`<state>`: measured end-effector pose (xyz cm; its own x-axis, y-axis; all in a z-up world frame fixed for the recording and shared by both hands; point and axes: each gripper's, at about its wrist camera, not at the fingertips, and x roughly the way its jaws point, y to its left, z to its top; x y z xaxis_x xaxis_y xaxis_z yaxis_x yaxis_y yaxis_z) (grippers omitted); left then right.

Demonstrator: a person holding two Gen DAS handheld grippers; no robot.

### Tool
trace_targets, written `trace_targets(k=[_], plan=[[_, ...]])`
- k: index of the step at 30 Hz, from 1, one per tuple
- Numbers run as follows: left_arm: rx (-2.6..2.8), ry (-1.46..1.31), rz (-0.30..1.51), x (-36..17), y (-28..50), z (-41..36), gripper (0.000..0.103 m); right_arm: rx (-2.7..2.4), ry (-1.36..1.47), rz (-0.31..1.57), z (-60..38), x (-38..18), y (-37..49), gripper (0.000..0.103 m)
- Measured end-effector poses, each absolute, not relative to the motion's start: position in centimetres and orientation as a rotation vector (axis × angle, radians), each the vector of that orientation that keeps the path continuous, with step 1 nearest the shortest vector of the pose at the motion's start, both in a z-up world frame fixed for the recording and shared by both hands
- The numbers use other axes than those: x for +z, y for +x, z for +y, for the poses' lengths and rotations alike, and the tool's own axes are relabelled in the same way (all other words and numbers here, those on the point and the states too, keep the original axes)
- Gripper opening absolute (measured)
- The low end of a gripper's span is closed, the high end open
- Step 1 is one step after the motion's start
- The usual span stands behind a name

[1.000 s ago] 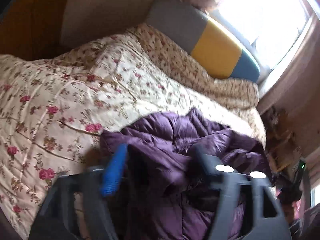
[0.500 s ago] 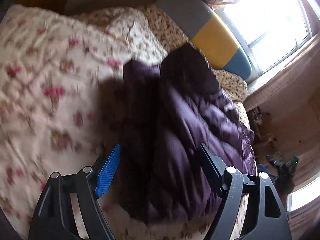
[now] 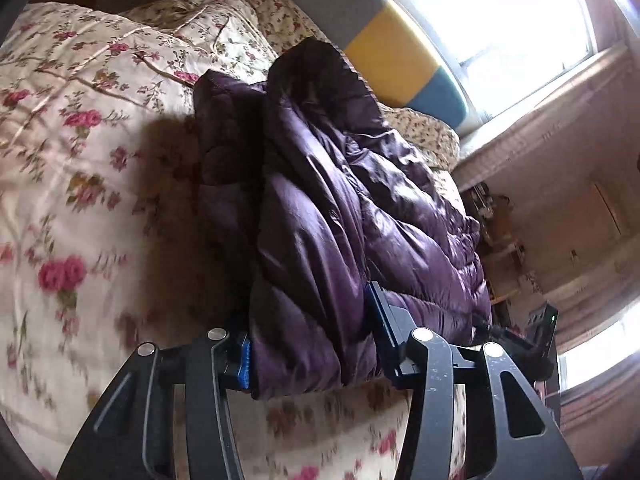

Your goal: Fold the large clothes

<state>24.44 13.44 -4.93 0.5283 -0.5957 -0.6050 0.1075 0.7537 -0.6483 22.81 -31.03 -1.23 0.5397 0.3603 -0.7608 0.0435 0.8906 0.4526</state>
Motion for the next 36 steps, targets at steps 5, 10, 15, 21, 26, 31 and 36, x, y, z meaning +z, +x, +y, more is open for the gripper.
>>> trace_targets(k=[5,10,15,21,26,31,36], plan=[[-0.471,-0.585,0.948,-5.1,19.7,13.7,0.047,0.240,0.402,1.031,-30.6,-0.2,17.6,0.011],[-0.482,-0.570,0.970,-5.3,13.9,13.9,0.047,0.264,0.374,1.065,-30.3,0.2,12.0,0.011],[-0.494,-0.581,0.977,-5.1,9.0,13.7,0.047,0.264,0.340,1.083,-30.4,0.3,8.1,0.012],[-0.449,-0.531,0.950,-3.3,8.2,14.3,0.078,0.245,0.293,1.065,-31.1,1.9,7.0,0.063],[-0.402,-0.533,0.888,-1.3,11.3,15.4,0.078,0.175,0.278,0.978,-32.1,3.8,9.7,0.065],[-0.368,-0.531,0.895,-1.4,17.0,14.8,0.078,0.105,0.307,0.939,-31.8,3.8,15.9,0.065],[-0.346,-0.558,0.904,-2.0,20.7,13.8,0.071,0.082,0.308,0.948,-31.1,2.2,20.9,0.063]])
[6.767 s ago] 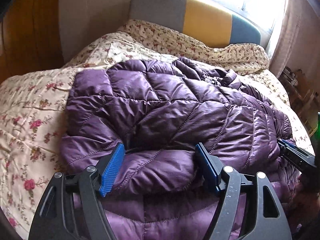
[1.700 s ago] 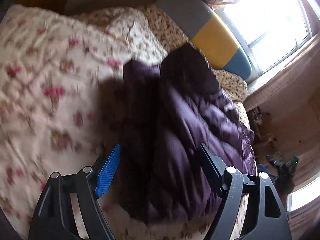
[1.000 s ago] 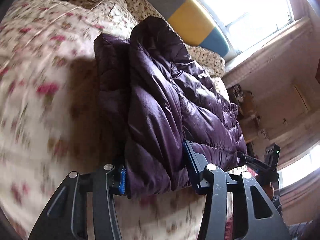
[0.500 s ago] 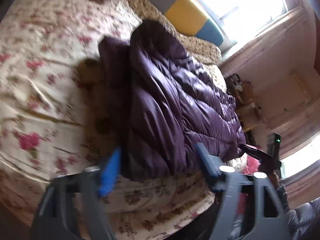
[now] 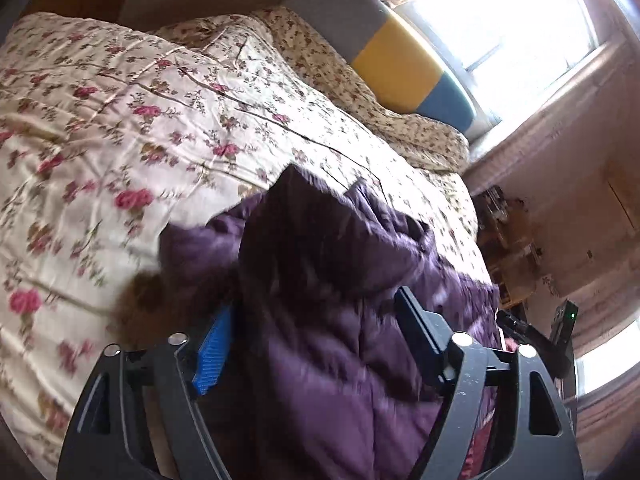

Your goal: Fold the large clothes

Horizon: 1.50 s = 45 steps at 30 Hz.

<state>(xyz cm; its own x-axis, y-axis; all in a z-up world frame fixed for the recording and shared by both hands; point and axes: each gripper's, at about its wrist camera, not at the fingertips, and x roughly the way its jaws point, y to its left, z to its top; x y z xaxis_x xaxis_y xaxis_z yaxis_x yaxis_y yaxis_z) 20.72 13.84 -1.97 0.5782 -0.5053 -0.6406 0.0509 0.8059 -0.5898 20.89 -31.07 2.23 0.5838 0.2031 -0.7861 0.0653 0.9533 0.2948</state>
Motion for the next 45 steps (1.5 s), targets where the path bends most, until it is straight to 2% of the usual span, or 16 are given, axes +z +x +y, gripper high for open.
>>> trace_targets(k=[2,4,5,6,7,9,16,24,34,45], plan=[[-0.332,-0.543,0.916,-2.0,21.7,13.3,0.063,0.090,0.303,0.962,-30.2,1.6,22.3,0.056],[-0.318,-0.516,0.940,-2.3,22.4,12.9,0.037,0.096,0.288,0.974,-29.7,1.2,22.8,0.032],[-0.309,-0.495,0.942,-2.5,22.2,12.8,0.030,0.099,0.270,0.968,-29.3,1.3,22.9,0.024],[-0.290,-0.457,0.948,-2.5,22.4,12.5,0.018,0.098,0.261,0.957,-29.2,1.5,22.6,0.012],[-0.292,-0.450,0.946,-2.4,22.4,12.4,0.012,0.093,0.256,0.940,-29.2,1.9,22.4,0.009],[-0.273,-0.422,0.934,-2.3,21.9,12.5,0.009,0.086,0.252,0.892,-29.2,3.1,21.8,0.006],[-0.231,-0.354,0.852,0.3,22.7,12.3,0.006,0.026,0.219,0.760,-28.9,6.1,21.9,0.004],[-0.137,-0.259,0.913,-3.2,26.5,10.8,0.006,-0.086,0.155,0.807,-28.1,1.7,25.4,0.004],[-0.107,-0.187,0.906,-6.9,27.0,9.6,0.006,-0.113,0.149,0.922,-28.1,-4.8,27.3,0.008],[-0.087,-0.194,0.887,-7.0,26.8,9.2,0.009,-0.140,0.128,0.948,-27.9,-5.6,28.0,0.010]])
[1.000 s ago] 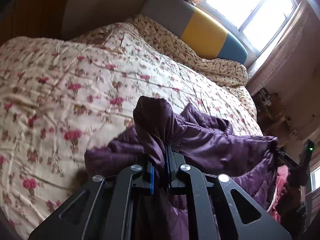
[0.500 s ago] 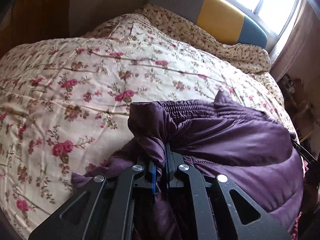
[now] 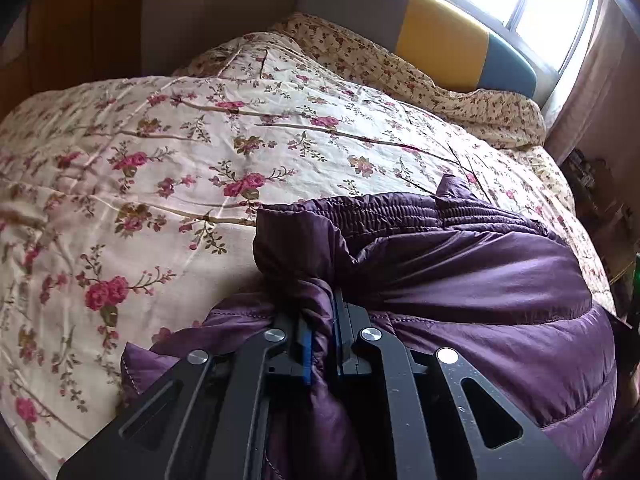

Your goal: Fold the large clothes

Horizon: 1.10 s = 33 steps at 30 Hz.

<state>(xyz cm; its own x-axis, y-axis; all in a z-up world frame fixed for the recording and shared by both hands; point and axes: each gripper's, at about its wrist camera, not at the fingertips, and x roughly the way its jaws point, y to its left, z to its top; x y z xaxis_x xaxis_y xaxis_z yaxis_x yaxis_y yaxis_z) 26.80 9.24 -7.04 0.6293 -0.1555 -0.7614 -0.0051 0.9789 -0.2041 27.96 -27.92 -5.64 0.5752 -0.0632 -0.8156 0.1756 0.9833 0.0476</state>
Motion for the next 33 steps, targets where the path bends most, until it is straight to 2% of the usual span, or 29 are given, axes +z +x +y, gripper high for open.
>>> trace_targets(k=[2,3,5,6,7,12,19,26,33], plan=[[-0.077,-0.187,0.893,-6.7,26.7,9.2,0.012,-0.152,0.113,0.952,-27.8,-5.2,28.0,0.012],[-0.069,-0.188,0.897,-6.3,26.6,9.2,0.019,-0.160,0.104,0.950,-27.7,-4.8,27.9,0.016],[-0.063,-0.185,0.885,-5.6,26.2,9.2,0.041,-0.179,0.100,0.940,-27.8,-4.1,27.5,0.029],[-0.057,-0.190,0.863,-5.0,25.7,9.3,0.060,-0.187,0.103,0.934,-27.9,-3.7,27.3,0.042],[-0.052,-0.196,0.848,-4.5,25.4,9.4,0.063,-0.190,0.113,0.925,-28.0,-3.2,27.0,0.046],[-0.068,-0.239,0.782,-1.8,23.3,9.2,0.063,-0.150,0.131,0.860,-26.2,0.1,24.7,0.046],[-0.149,-0.212,0.749,-0.7,21.3,5.4,0.063,0.063,0.160,0.768,-17.6,3.1,21.7,0.046],[-0.158,-0.188,0.782,-3.2,21.1,4.0,0.063,0.114,0.085,0.788,-10.9,0.1,21.9,0.044],[-0.175,-0.197,0.787,-5.6,21.3,4.4,0.065,0.087,0.043,0.818,-10.1,-3.4,22.9,0.044]])
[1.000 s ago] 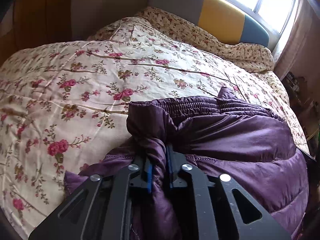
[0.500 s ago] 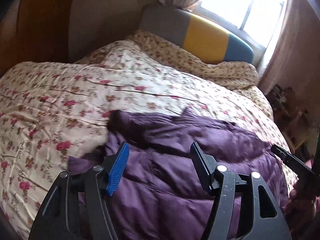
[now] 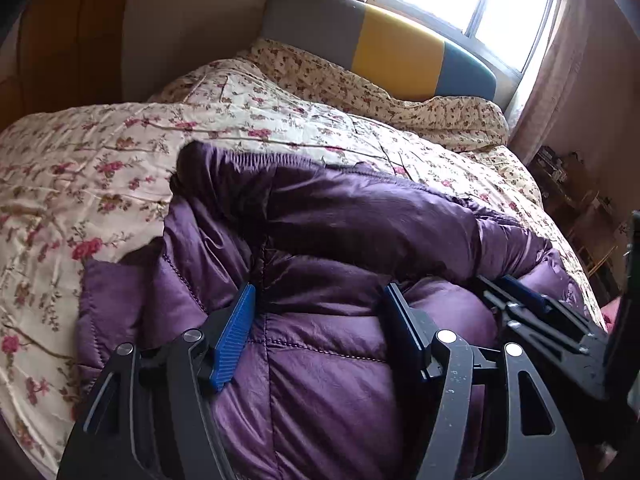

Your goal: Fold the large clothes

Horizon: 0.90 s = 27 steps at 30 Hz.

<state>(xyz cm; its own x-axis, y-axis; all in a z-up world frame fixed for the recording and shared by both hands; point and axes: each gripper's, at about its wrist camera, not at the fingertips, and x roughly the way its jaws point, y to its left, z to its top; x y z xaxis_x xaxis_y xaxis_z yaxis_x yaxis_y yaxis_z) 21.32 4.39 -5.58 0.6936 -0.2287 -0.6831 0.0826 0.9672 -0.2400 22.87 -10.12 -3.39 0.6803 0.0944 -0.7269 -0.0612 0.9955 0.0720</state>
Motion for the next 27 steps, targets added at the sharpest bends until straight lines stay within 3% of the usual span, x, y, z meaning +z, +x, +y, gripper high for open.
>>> trace_targets(k=[15,19,24,27], plan=[[-0.181,-0.237,0.796,-6.7,21.6,4.8,0.066,0.100,0.043,0.847,-10.0,-5.8,23.9,0.044],[-0.165,-0.208,0.784,-5.3,20.1,4.6,0.077,0.115,0.057,0.856,-10.4,-5.3,24.0,0.045],[-0.141,-0.288,0.754,-3.8,16.7,7.4,0.077,0.148,0.080,0.856,-11.1,-3.6,23.3,0.054],[-0.106,-0.310,0.748,-3.7,15.3,9.5,0.077,0.154,0.094,0.830,-11.6,-2.2,21.8,0.055]])
